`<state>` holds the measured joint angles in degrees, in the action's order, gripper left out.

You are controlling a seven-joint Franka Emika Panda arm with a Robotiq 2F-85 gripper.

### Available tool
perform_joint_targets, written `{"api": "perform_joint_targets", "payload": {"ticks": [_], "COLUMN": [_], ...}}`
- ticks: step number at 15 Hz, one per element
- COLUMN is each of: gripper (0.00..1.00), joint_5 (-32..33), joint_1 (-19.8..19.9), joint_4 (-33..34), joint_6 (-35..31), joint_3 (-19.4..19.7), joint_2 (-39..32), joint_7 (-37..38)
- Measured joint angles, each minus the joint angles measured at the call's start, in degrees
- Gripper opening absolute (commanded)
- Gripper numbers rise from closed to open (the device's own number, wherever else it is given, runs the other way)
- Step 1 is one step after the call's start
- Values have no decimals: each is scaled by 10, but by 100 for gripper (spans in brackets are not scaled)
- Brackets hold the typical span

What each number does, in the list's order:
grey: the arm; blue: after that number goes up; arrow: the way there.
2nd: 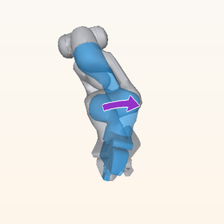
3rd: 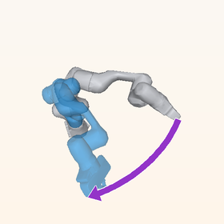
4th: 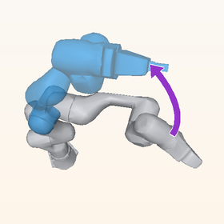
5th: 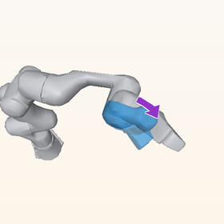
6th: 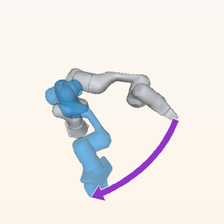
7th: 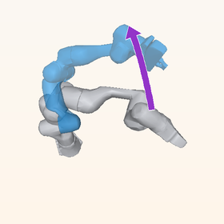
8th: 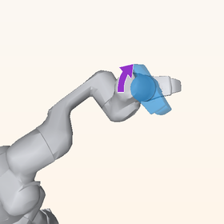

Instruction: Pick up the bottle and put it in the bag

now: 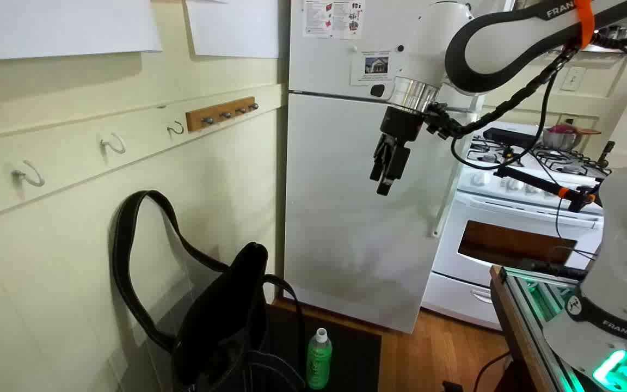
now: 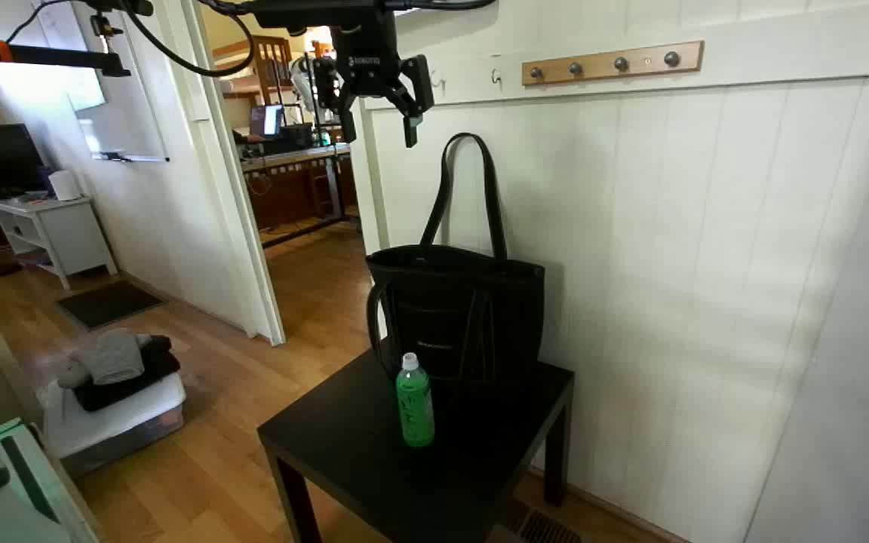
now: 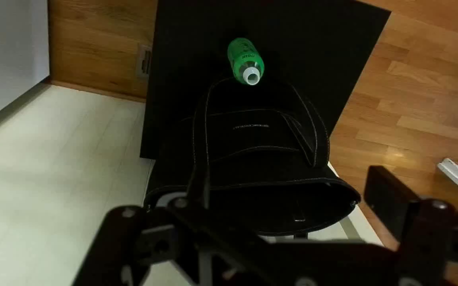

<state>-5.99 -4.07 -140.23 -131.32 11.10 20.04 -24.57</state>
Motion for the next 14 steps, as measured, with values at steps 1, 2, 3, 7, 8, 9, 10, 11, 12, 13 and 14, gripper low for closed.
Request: {"api": "perform_joint_targets", "payload": {"ticks": [1, 2, 3, 7, 8, 9, 10, 11, 12, 13, 14], "gripper": [100, 100, 100, 100, 100, 100, 100, 100, 100, 100, 100], "joint_5": [0, 0, 0, 0, 0, 0, -1, -5, -11, -21, -32], "joint_1": [0, 0, 0, 0, 1, 3, 3, 2, 2, 1, -1], "joint_4": [0, 0, 0, 0, 0, 0, 0, 0, -1, -3, -6], "joint_6": [0, 0, 0, 0, 0, 0, 0, -1, -6, -18, -34], "joint_3": [0, 0, 0, 0, -1, -2, -2, -2, -2, -3, -4], "joint_2": [0, 0, 0, 0, 0, -2, -8, -18, -32, -50, -71], "joint_7": [0, 0, 0, 0, 0, 0, -2, -8, -16, -27, -38]}}
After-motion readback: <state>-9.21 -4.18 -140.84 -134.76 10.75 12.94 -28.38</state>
